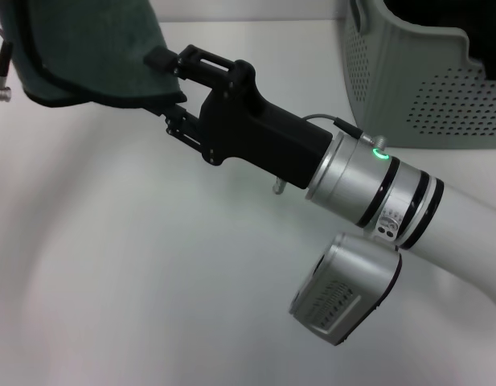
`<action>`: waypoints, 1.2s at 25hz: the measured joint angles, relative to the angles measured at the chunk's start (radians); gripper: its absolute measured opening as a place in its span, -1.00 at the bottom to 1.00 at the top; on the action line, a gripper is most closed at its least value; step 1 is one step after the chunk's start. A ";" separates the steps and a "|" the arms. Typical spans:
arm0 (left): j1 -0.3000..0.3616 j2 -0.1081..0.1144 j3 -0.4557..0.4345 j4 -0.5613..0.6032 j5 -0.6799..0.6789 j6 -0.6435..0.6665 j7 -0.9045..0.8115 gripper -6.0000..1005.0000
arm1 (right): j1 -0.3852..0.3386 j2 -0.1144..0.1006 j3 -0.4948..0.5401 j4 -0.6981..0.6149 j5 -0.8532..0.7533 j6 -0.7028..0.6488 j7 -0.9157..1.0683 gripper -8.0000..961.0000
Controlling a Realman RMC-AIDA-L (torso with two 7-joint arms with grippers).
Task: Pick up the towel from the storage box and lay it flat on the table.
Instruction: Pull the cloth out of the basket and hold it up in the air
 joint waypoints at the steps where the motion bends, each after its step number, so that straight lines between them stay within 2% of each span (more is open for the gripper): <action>1: -0.003 0.000 0.000 -0.005 0.001 0.000 0.009 -0.98 | 0.000 0.000 0.003 0.000 0.000 -0.002 -0.013 -0.09; 5: -0.014 -0.003 0.012 -0.027 -0.001 0.000 0.041 -0.98 | 0.007 0.000 0.021 0.001 0.016 -0.007 -0.065 -0.10; 12: -0.023 -0.003 0.036 -0.040 -0.010 0.005 0.072 -0.98 | 0.068 0.000 0.019 0.020 0.088 -0.003 -0.082 -0.11; 13: -0.026 -0.003 0.040 -0.044 -0.014 0.007 0.072 -0.98 | 0.086 0.000 0.015 0.029 0.142 -0.001 -0.082 -0.11; 17: -0.019 -0.003 0.042 -0.045 -0.020 0.018 0.071 -0.98 | 0.081 0.000 0.015 0.055 0.232 -0.048 -0.013 -0.12; 19: -0.009 -0.003 0.041 -0.045 -0.027 0.021 0.068 -0.98 | 0.082 0.000 0.018 0.098 0.253 -0.124 0.118 -0.12; 21: -0.004 -0.003 0.041 -0.047 -0.035 0.022 0.067 -0.98 | 0.103 0.000 0.027 0.172 0.254 -0.195 0.335 -0.13; 25: -0.010 -0.003 0.050 -0.050 -0.036 0.022 0.072 -0.98 | 0.189 0.000 0.030 0.366 0.159 -0.237 0.955 -0.25; 28: -0.013 -0.002 0.063 -0.050 -0.040 0.016 0.084 -0.97 | 0.194 0.000 0.026 0.368 0.095 -0.208 1.209 -0.34; 30: -0.013 -0.002 0.064 -0.050 -0.042 0.014 0.104 -0.97 | 0.175 0.000 0.027 0.330 0.065 -0.183 1.255 -0.41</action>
